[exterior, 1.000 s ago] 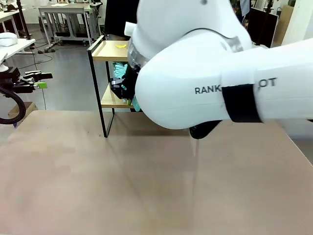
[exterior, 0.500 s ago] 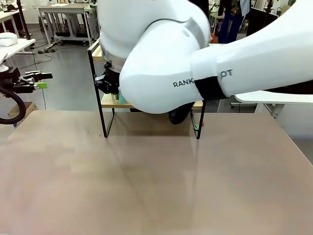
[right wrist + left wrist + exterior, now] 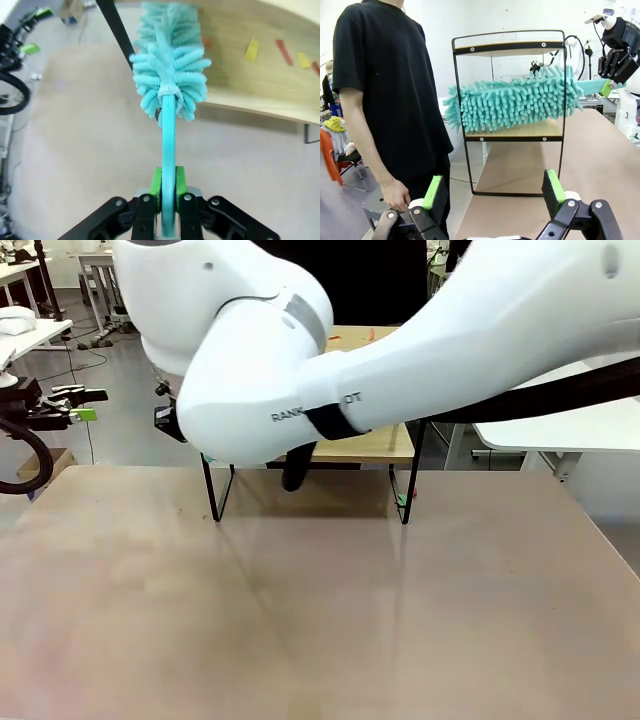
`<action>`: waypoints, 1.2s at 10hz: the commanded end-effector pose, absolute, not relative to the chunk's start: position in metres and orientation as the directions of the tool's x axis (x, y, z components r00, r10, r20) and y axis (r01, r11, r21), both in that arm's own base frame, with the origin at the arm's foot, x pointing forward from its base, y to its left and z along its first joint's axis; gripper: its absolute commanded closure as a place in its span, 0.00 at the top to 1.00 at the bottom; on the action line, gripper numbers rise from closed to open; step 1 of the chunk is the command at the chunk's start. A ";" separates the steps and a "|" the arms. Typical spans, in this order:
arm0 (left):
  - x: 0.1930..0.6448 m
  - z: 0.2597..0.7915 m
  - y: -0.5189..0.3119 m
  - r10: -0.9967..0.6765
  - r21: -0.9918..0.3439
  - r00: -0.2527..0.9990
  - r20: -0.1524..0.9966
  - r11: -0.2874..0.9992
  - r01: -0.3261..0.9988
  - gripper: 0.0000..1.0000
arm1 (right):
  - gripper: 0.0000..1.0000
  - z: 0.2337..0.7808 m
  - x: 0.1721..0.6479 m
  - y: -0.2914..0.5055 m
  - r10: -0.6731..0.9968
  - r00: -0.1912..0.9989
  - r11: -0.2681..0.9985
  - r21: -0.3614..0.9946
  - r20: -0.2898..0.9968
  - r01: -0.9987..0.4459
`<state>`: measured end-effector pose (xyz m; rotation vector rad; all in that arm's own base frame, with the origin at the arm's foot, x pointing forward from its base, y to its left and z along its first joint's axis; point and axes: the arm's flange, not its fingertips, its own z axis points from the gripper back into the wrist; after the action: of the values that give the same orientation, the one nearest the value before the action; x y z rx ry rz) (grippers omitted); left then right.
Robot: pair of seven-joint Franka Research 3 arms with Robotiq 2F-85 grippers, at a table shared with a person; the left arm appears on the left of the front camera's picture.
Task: Clean the shelf.
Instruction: Clean the specific section of the Shelf indicated by the human with the Duster.
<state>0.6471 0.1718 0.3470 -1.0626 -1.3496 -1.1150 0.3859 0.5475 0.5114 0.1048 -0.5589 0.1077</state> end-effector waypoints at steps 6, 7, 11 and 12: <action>0.645 0.350 0.171 0.011 0.077 -0.080 0.997 0.172 0.982 1.00 | 0.13 0.493 0.397 0.561 0.057 0.868 0.992 0.067 0.494 -0.104; 0.645 0.350 0.171 0.011 0.077 -0.080 0.997 0.172 0.982 1.00 | 0.13 0.494 0.398 0.561 0.065 0.858 0.995 0.031 0.510 -0.094; 0.645 0.350 0.171 0.011 0.077 -0.080 0.997 0.172 0.982 1.00 | 0.13 0.494 0.398 0.561 0.065 0.858 0.995 0.031 0.510 -0.094; 0.645 0.350 0.171 0.011 0.077 -0.080 0.997 0.172 0.982 1.00 | 0.13 0.492 0.399 0.562 0.063 0.860 0.995 0.033 0.506 -0.092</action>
<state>0.6472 0.1719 0.3470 -1.0626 -1.3496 -1.1150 0.3988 0.5617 0.4919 0.0562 -0.5285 0.0818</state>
